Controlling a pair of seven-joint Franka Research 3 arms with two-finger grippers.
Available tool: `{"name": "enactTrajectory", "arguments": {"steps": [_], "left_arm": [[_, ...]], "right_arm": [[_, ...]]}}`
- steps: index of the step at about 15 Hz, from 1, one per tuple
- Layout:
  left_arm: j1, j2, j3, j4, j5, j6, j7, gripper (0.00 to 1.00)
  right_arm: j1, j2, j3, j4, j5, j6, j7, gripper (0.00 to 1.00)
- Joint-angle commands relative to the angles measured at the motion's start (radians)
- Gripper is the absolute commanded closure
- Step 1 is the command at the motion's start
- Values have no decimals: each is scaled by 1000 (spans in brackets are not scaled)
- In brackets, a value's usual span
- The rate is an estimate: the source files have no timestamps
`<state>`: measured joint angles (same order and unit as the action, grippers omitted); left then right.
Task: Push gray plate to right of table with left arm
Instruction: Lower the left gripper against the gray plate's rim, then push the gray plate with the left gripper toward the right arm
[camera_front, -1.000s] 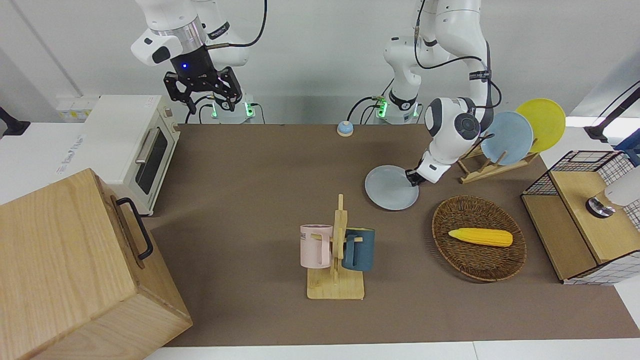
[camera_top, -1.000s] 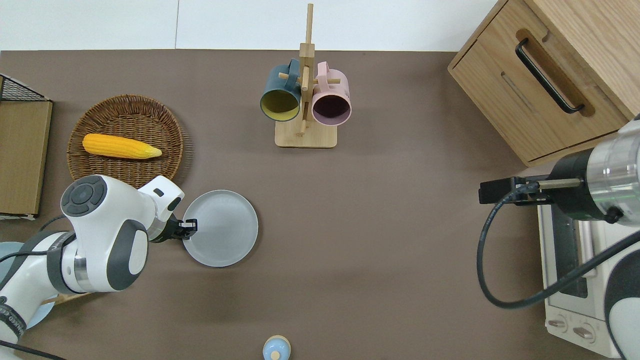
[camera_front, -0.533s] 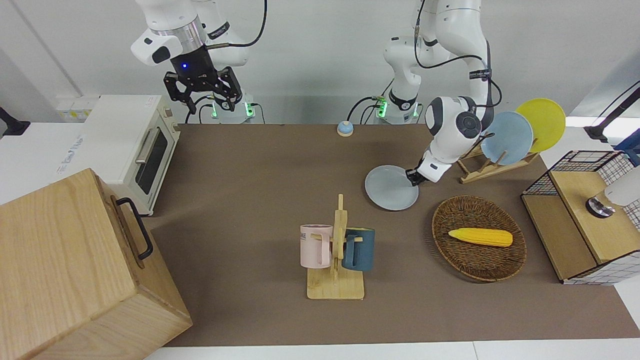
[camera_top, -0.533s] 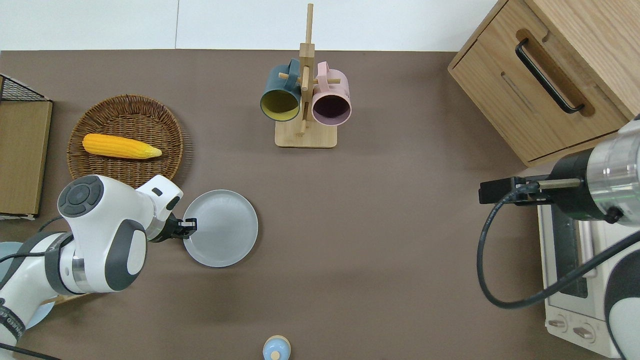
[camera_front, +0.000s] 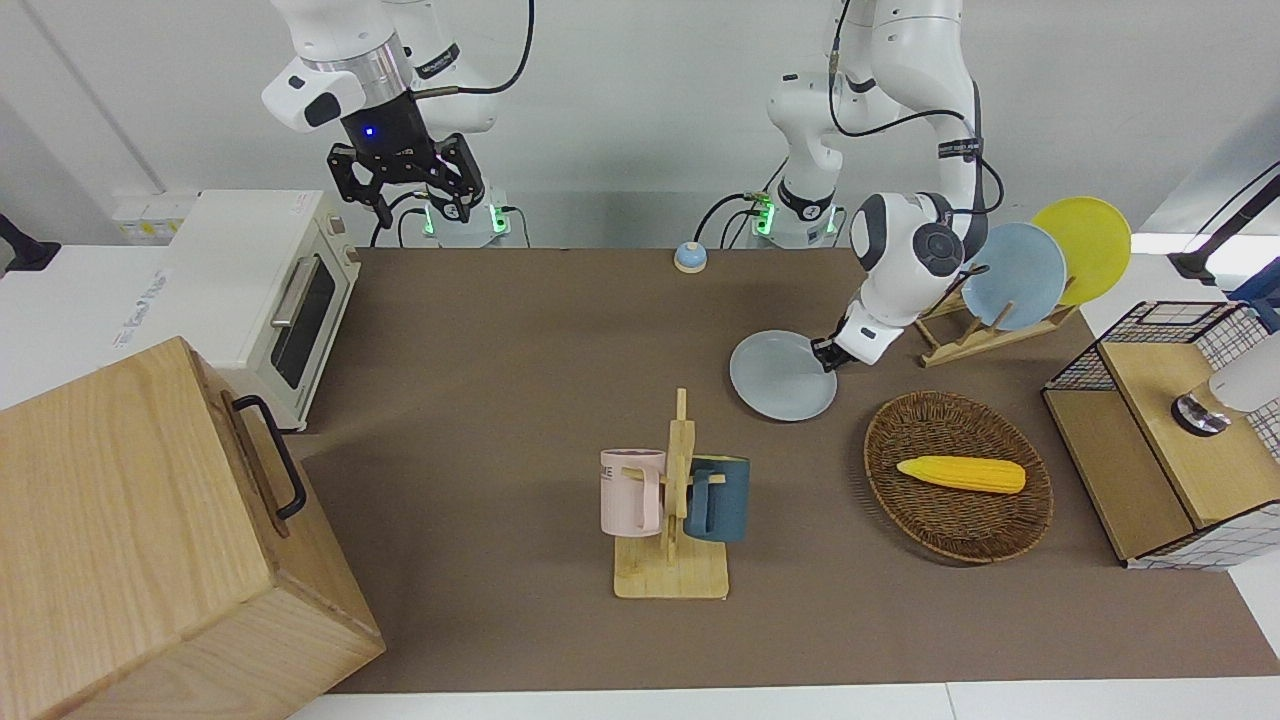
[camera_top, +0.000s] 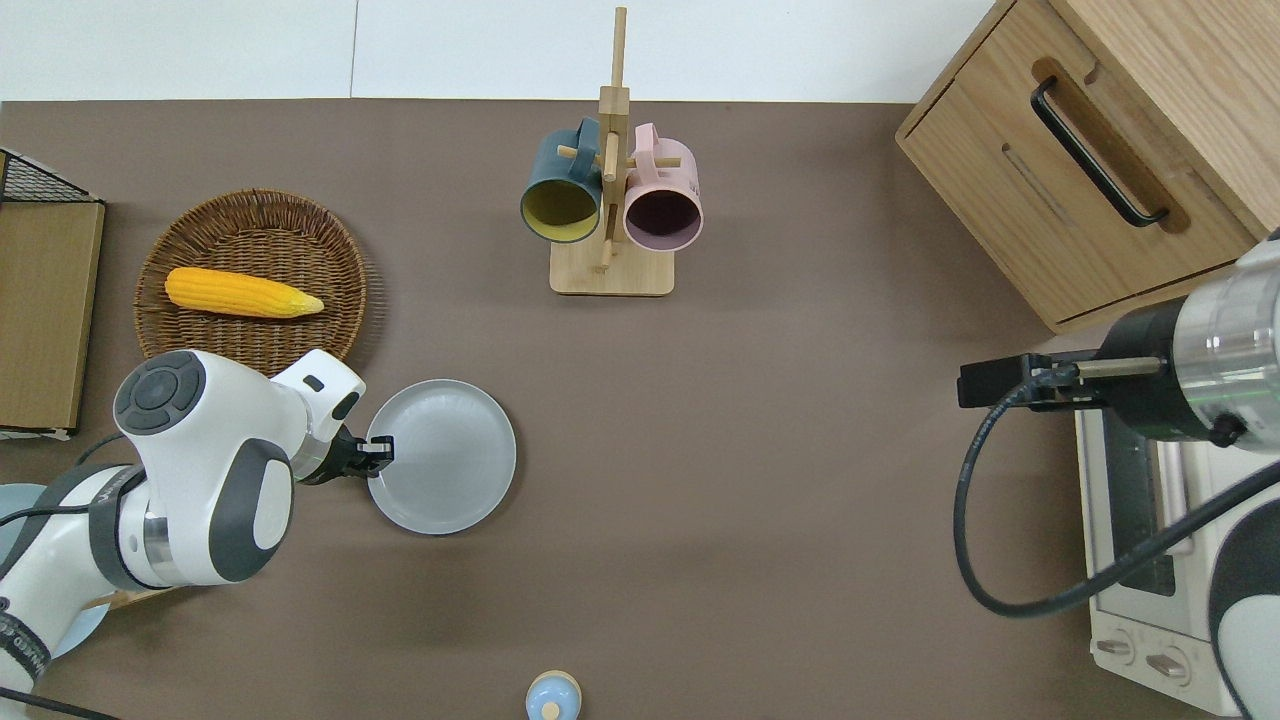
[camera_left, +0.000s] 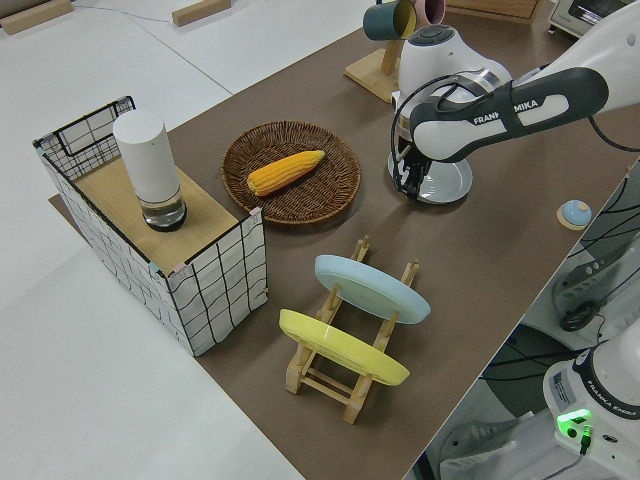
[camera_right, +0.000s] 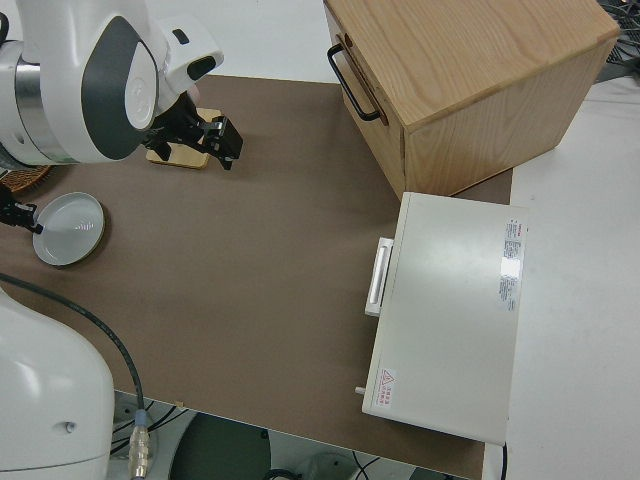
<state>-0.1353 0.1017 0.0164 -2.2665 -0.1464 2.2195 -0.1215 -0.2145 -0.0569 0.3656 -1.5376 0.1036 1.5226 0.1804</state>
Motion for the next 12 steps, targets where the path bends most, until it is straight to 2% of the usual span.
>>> {"name": "enactTrajectory", "arguments": {"steps": [1, 7, 12], "left_arm": [[-10, 4, -27, -21, -22, 26, -29, 1000], [-12, 7, -78, -21, -28, 32, -82, 1000], [-12, 7, -145, -19, -30, 43, -171, 1000]], "right_arm": [[-6, 6, 3, 14, 16, -5, 2, 5], [-6, 6, 4, 14, 16, -5, 2, 5], [-6, 6, 4, 14, 16, -5, 2, 5]]}}
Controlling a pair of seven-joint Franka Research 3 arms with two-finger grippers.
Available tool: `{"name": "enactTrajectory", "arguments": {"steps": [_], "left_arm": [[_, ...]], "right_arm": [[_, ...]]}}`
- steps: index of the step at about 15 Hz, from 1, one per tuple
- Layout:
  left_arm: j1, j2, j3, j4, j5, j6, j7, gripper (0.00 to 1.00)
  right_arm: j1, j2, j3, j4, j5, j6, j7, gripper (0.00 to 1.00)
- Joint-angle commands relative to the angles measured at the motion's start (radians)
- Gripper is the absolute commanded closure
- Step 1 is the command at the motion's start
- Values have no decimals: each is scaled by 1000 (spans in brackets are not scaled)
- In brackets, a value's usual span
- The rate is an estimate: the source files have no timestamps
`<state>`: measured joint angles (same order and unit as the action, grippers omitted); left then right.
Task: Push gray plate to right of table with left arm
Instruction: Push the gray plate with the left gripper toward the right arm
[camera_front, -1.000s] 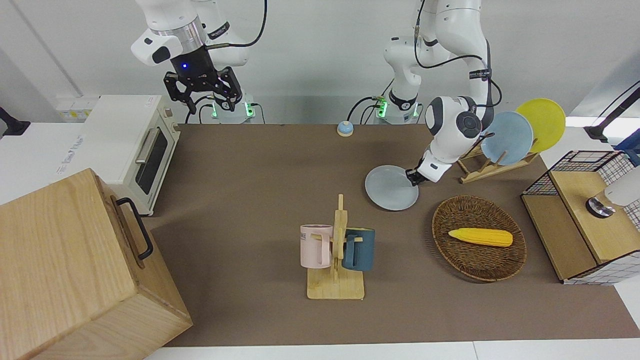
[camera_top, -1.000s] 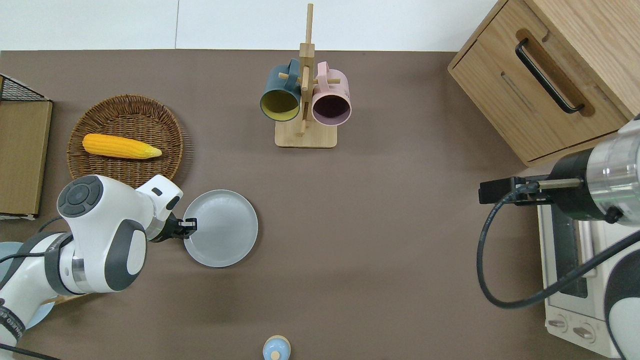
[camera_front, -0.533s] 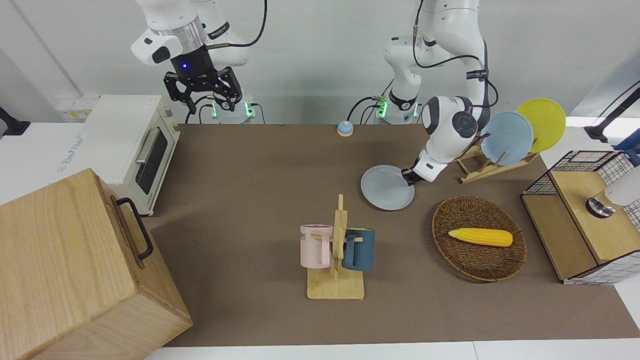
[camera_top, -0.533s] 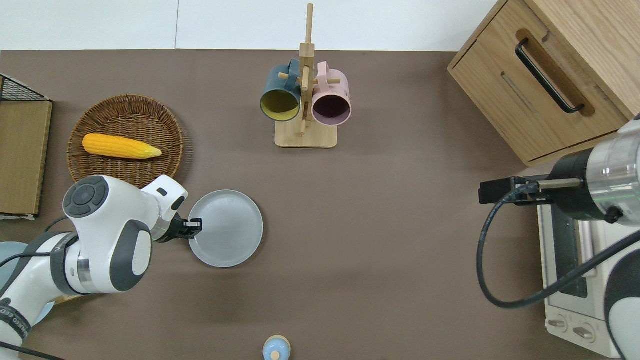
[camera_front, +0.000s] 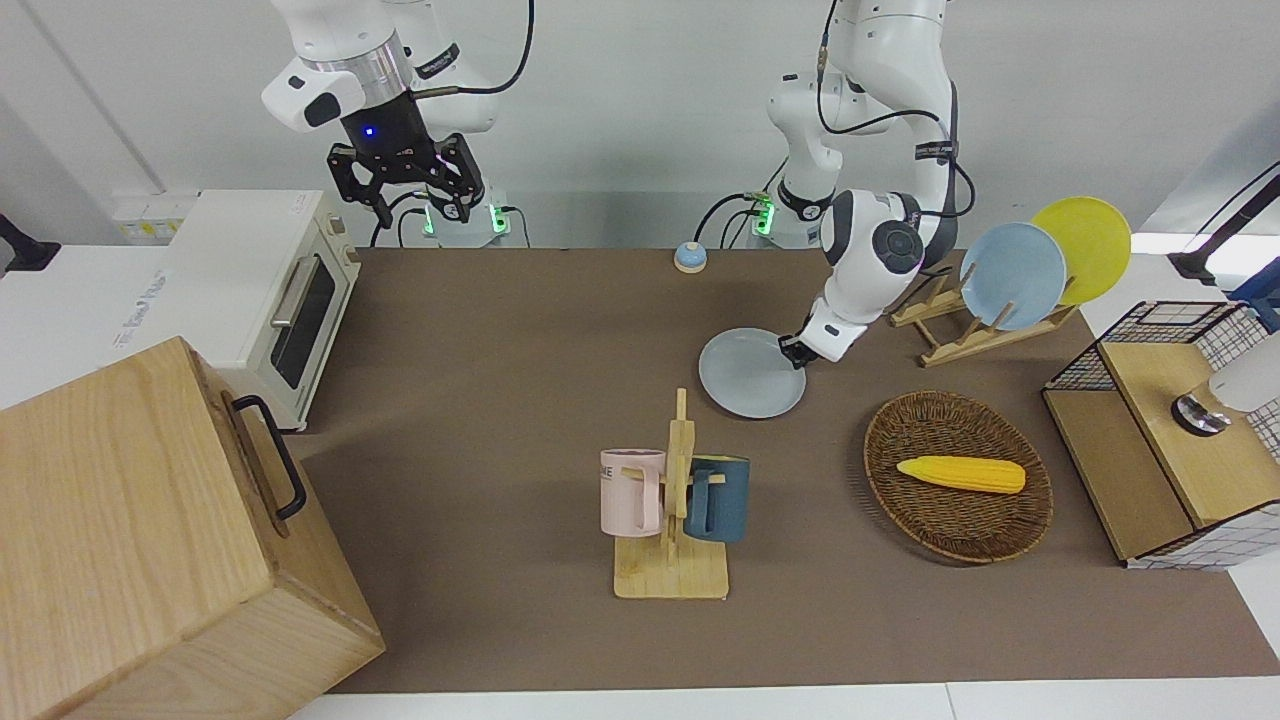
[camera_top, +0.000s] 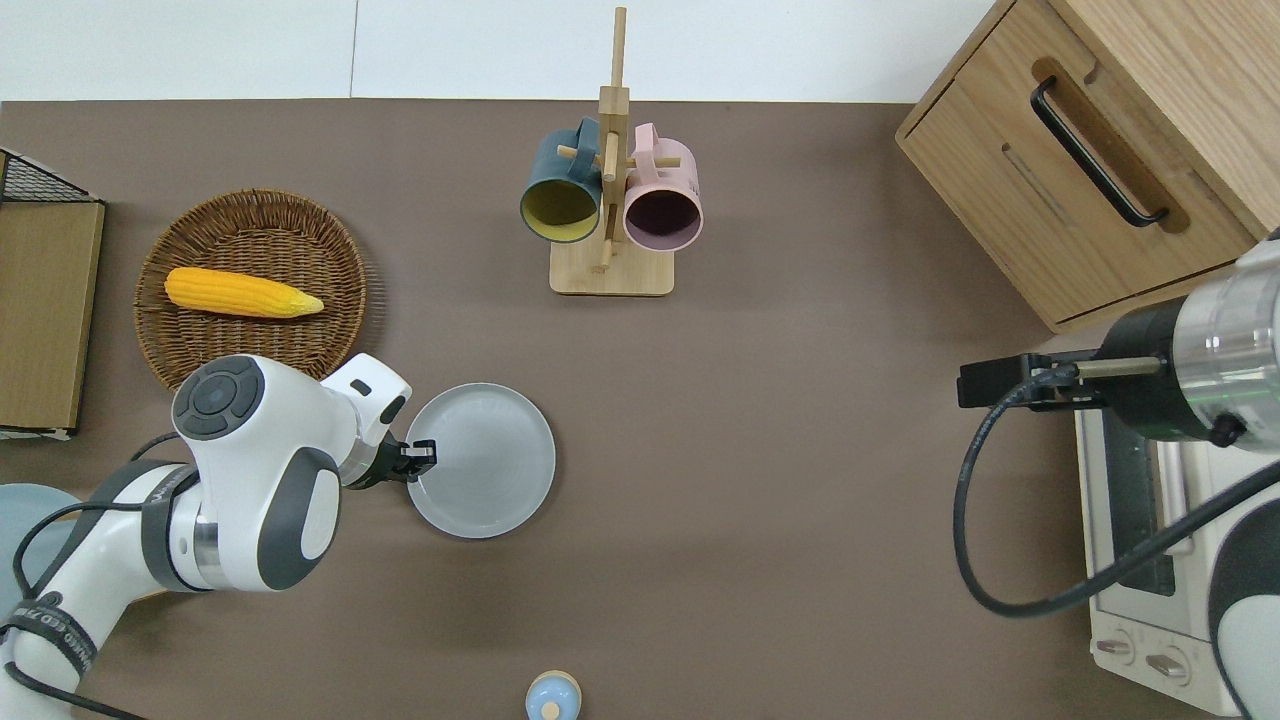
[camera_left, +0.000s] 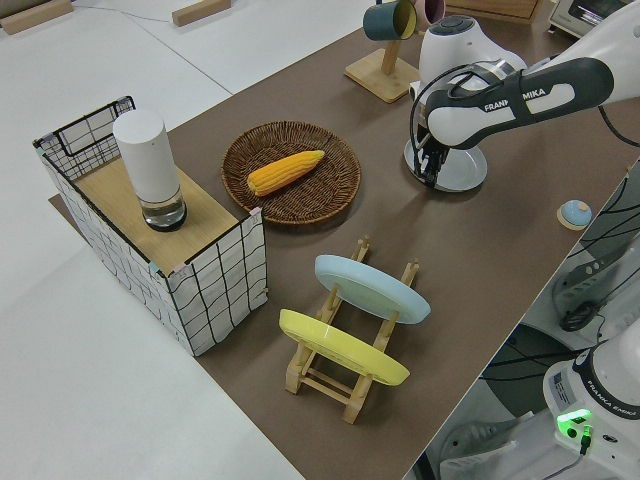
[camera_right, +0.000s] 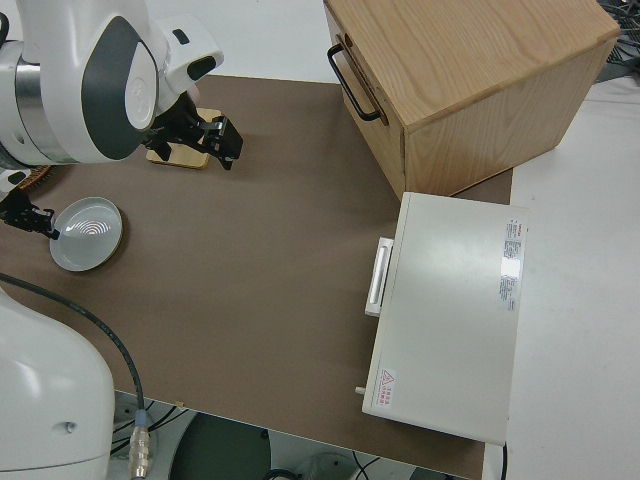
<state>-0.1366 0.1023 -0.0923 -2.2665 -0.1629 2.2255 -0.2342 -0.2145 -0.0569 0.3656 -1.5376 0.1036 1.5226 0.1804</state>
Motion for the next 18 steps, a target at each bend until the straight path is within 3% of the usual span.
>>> {"name": "enactTrajectory", "arguments": {"steps": [1, 7, 14, 18], "left_arm": [[-11, 8, -50, -19, -13, 48, -80, 1000], [-11, 25, -118, -18, -23, 78, -161, 1000], [-11, 56, -231, -12, -41, 160, -289, 1000], [-23, 68, -256, -10, -41, 190, -341, 1000]], "right_arm": [[-6, 6, 3, 14, 16, -5, 2, 5], [-6, 6, 3, 14, 16, -5, 2, 5], [-6, 6, 3, 14, 16, -5, 2, 5], [-6, 6, 3, 14, 16, -5, 2, 5]]}}
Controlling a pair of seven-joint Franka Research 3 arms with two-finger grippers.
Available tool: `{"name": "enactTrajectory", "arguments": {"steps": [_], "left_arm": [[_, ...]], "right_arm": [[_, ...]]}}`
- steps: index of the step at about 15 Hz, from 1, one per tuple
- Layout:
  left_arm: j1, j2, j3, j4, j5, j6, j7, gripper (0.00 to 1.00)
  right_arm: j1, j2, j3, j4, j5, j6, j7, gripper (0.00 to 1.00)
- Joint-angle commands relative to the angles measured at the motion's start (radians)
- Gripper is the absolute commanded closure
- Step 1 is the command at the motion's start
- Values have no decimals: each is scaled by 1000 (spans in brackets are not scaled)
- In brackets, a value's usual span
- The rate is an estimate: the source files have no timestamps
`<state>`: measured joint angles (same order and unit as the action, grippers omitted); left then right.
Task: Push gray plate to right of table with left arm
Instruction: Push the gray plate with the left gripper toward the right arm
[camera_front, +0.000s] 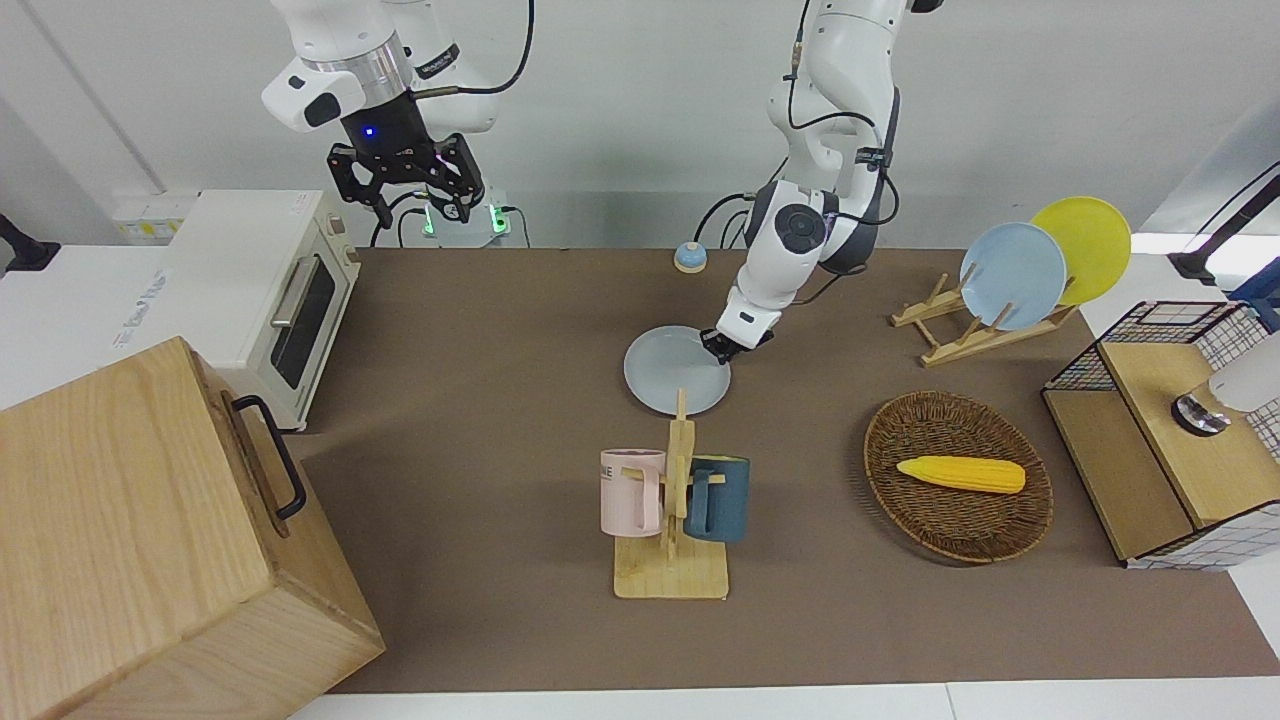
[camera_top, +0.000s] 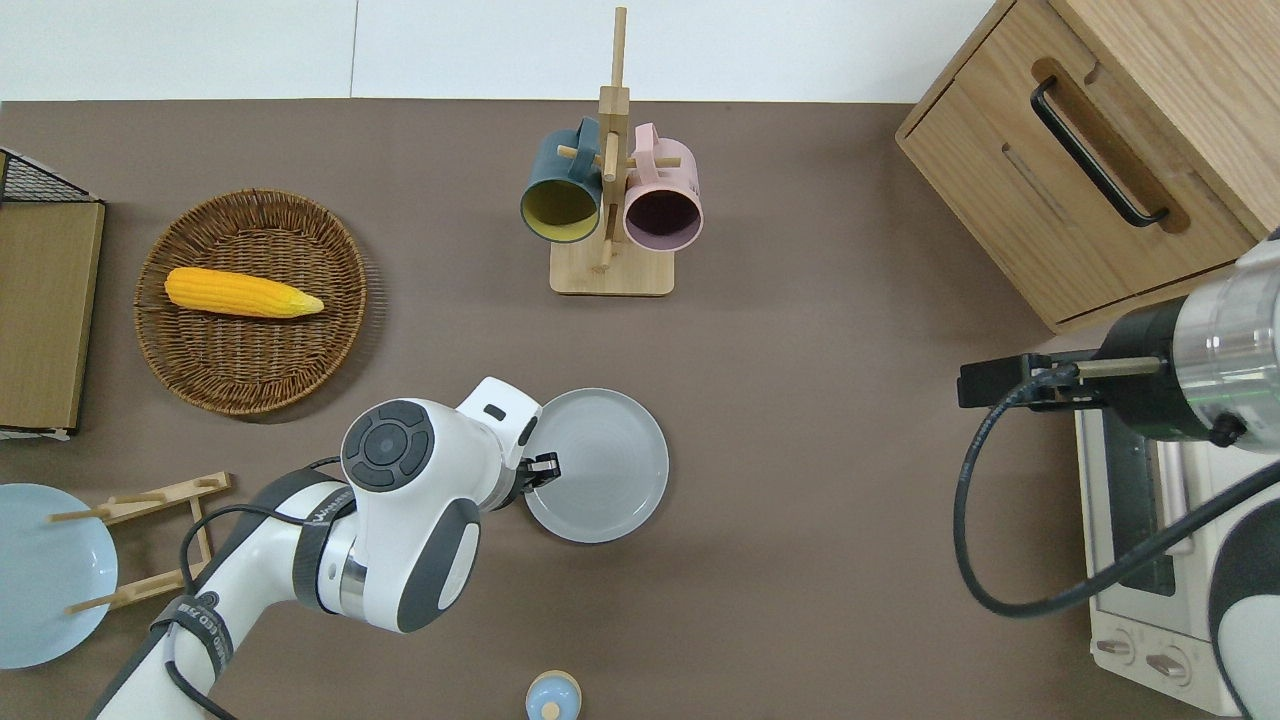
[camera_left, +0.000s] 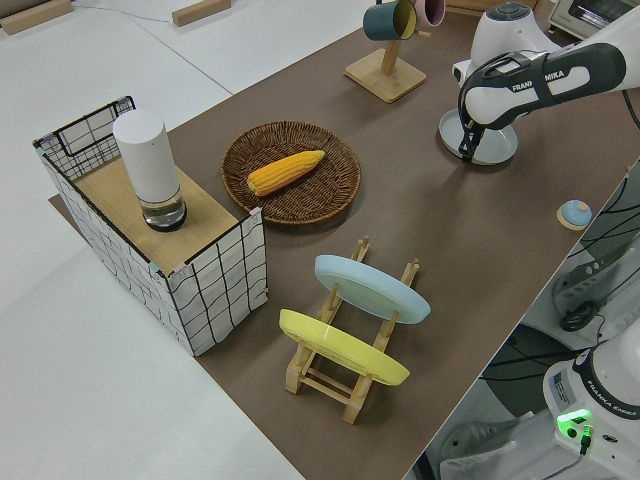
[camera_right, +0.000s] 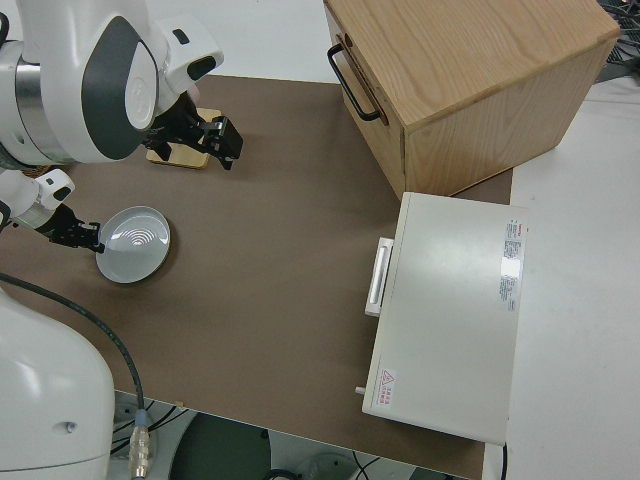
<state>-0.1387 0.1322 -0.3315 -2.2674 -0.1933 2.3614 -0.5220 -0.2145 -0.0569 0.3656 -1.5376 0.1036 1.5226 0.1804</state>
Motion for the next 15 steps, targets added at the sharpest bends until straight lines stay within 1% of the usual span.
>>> {"name": "enactTrajectory", "arguments": {"steps": [1, 7, 12, 15], "left_arm": [[-33, 38, -17, -9, -11, 62, -58, 1000], [-100, 40, -17, -6, -44, 94, -111, 1000], [-139, 66, -18, 25, -46, 114, -159, 1000], [-157, 79, -18, 28, -46, 130, -159, 1000]], "right_arm": [[-6, 6, 4, 14, 16, -5, 2, 5], [-6, 6, 3, 14, 16, -5, 2, 5], [-6, 6, 4, 14, 16, -5, 2, 5], [-6, 6, 3, 14, 16, -5, 2, 5]]}}
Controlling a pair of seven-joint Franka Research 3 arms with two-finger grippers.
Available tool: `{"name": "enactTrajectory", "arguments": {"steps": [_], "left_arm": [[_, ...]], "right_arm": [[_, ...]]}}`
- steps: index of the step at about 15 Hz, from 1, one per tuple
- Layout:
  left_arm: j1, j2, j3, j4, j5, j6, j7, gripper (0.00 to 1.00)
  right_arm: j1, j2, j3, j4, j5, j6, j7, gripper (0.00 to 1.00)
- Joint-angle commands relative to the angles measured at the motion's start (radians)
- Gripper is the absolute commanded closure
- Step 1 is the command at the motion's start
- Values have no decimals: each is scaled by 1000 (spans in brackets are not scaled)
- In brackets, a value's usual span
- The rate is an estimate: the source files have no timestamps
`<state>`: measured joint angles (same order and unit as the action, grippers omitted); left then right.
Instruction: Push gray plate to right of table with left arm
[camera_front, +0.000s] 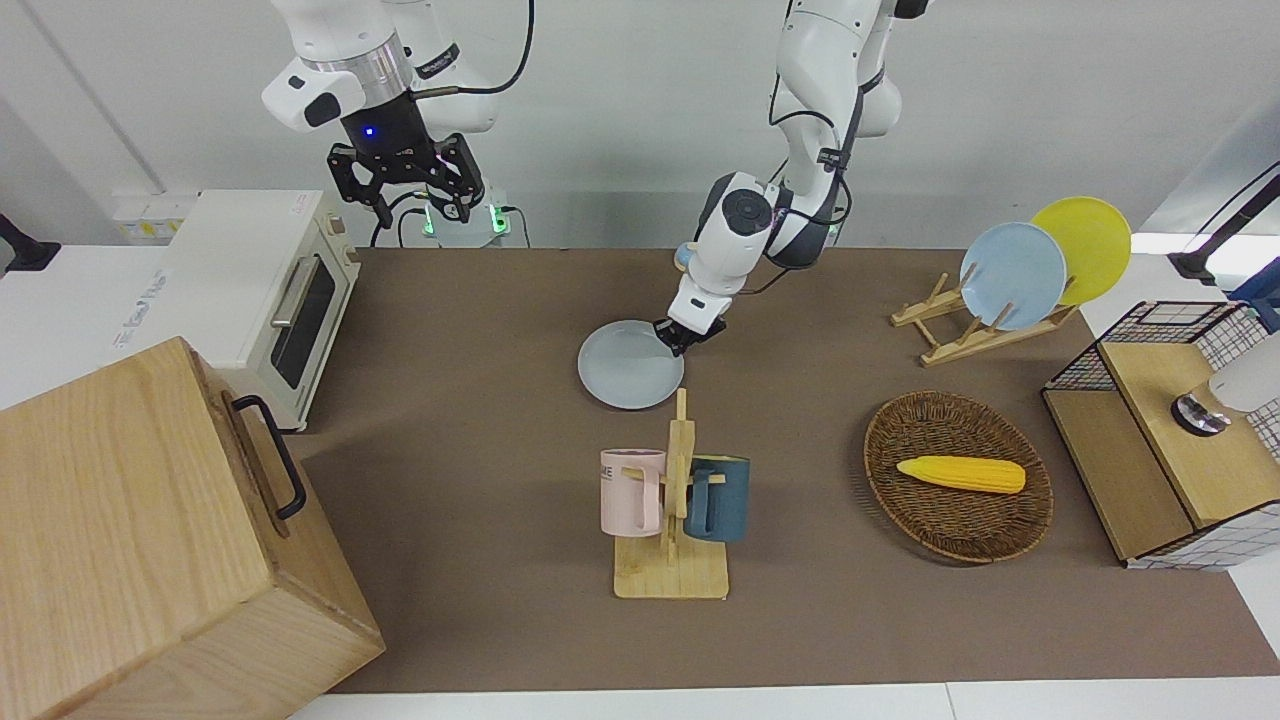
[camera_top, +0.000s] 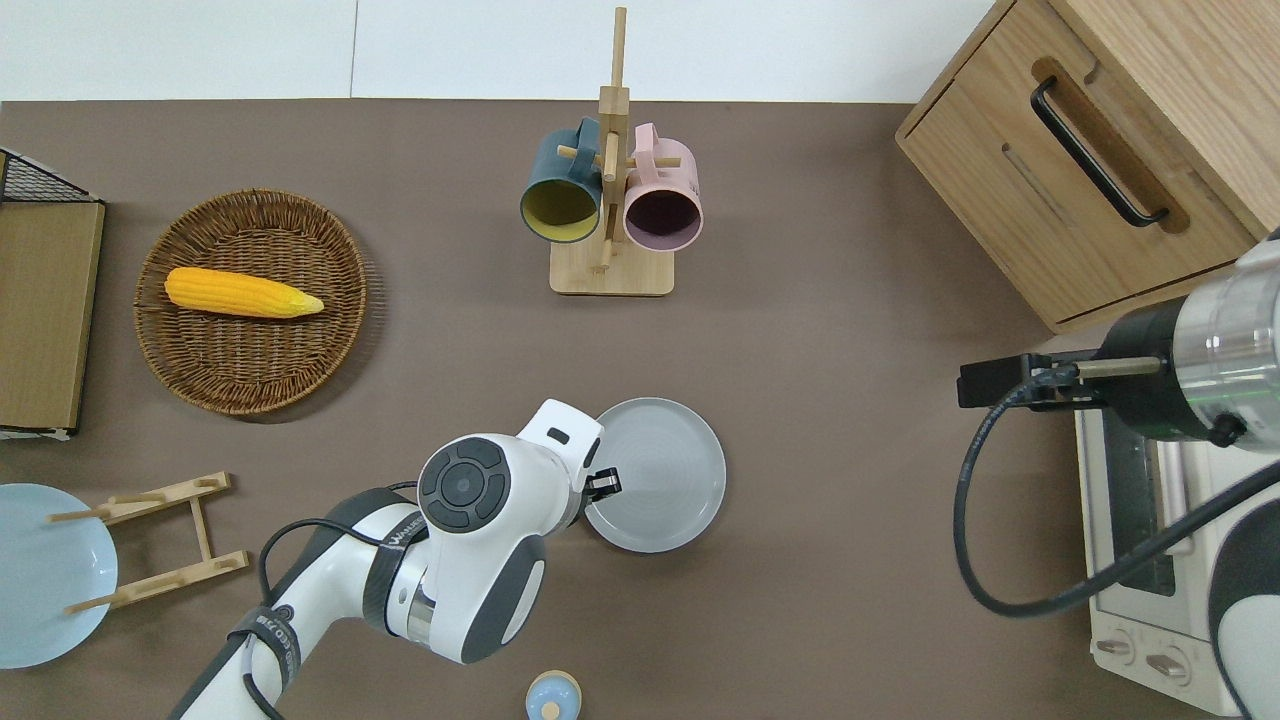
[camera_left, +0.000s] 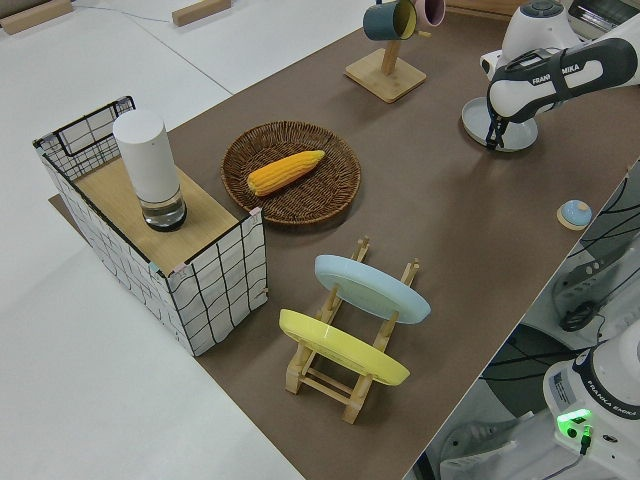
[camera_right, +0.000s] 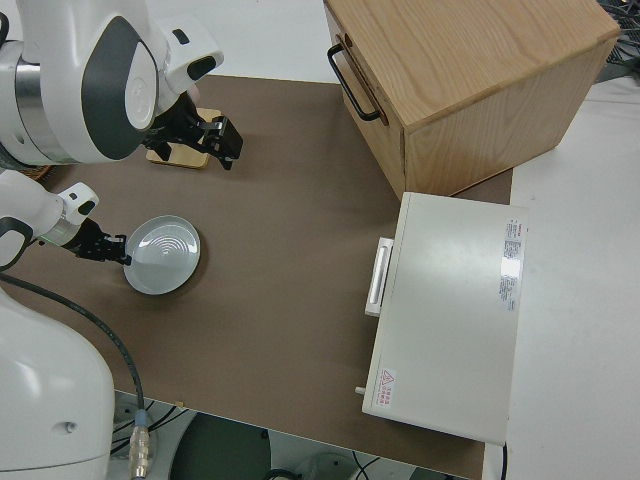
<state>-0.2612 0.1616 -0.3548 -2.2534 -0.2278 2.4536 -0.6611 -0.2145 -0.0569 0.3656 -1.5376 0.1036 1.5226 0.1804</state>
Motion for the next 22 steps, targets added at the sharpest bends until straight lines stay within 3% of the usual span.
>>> {"name": "enactTrajectory", "arguments": {"steps": [1, 8, 12, 22], "left_arm": [[-44, 52, 5, 15, -11, 48, -20, 1000], [-81, 65, 2, 46, -11, 51, -52, 1000], [-82, 111, -30, 77, -11, 61, -61, 1000], [-125, 142, -32, 107, -10, 120, -112, 1000]], "right_arm": [[-6, 6, 4, 14, 16, -5, 2, 5], [-6, 6, 3, 14, 16, -5, 2, 5], [-6, 6, 4, 14, 16, -5, 2, 5], [-6, 6, 3, 14, 16, -5, 2, 5]]}}
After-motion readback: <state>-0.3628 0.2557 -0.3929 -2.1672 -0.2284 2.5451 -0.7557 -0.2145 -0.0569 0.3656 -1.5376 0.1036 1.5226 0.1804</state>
